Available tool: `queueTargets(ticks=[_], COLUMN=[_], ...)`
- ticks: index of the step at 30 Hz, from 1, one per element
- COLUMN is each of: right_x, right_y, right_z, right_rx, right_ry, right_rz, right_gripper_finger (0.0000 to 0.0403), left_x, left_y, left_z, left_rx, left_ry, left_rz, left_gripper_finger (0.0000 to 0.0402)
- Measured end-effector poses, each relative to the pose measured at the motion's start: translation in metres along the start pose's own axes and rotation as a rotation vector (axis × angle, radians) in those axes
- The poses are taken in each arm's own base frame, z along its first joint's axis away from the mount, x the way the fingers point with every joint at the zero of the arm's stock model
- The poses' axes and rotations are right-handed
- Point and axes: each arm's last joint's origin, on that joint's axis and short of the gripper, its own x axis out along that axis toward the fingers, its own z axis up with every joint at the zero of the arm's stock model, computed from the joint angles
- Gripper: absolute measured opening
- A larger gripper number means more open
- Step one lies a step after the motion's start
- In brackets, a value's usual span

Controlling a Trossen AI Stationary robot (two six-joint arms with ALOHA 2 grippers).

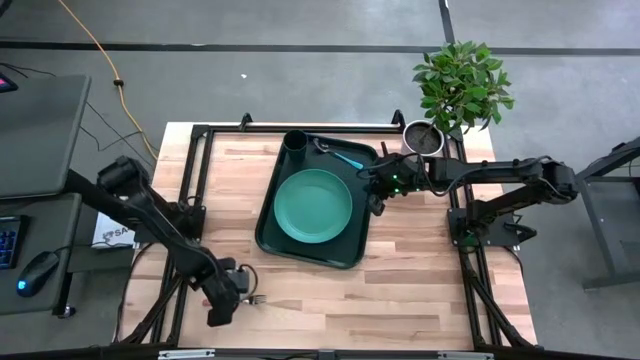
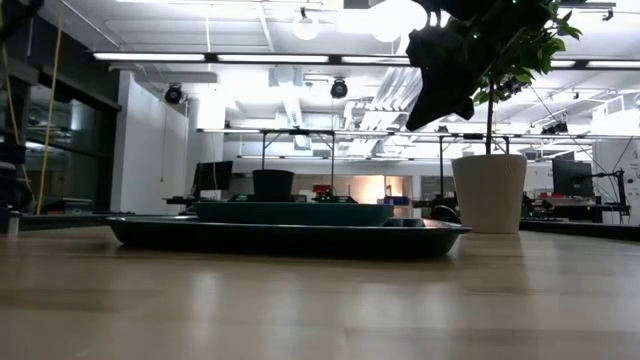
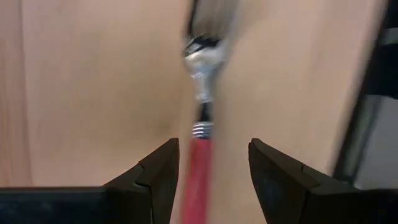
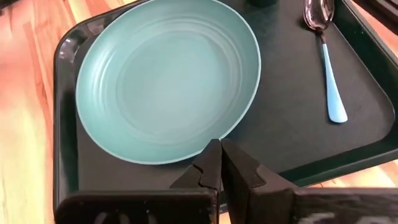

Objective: Pick and place plate/cup/fork/spoon on tray
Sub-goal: Put the pink fork on the black serving tray to the bottom of the blue spoon

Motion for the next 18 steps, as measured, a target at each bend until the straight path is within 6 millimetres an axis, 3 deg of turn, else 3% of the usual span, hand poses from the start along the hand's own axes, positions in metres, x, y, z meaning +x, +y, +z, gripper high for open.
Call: queueTargets(ticks=[6,12,18], right_x=[0.000,0.000,-0.001], right_y=[0.001,0.004,0.012], right_z=[0.000,0.000,0.001], right_rx=[-0.008,0.068,0.188], right_ry=[0.013,0.013,-0.019], right_rz=[0.035,0.051,0.086], right_gripper_finger=[0.0000,0.0000,0.0000], left_x=[0.019,0.021,0.022], left_y=[0.002,0.002,0.000], left_z=[-0.001,-0.004,-0.011], left_rx=[-0.007,0.018,0.065], left_ry=[0.014,-0.063,-0.121], left_rz=[0.092,0.157,0.215], left_gripper_finger=[0.0176,0.0175,0.0136])
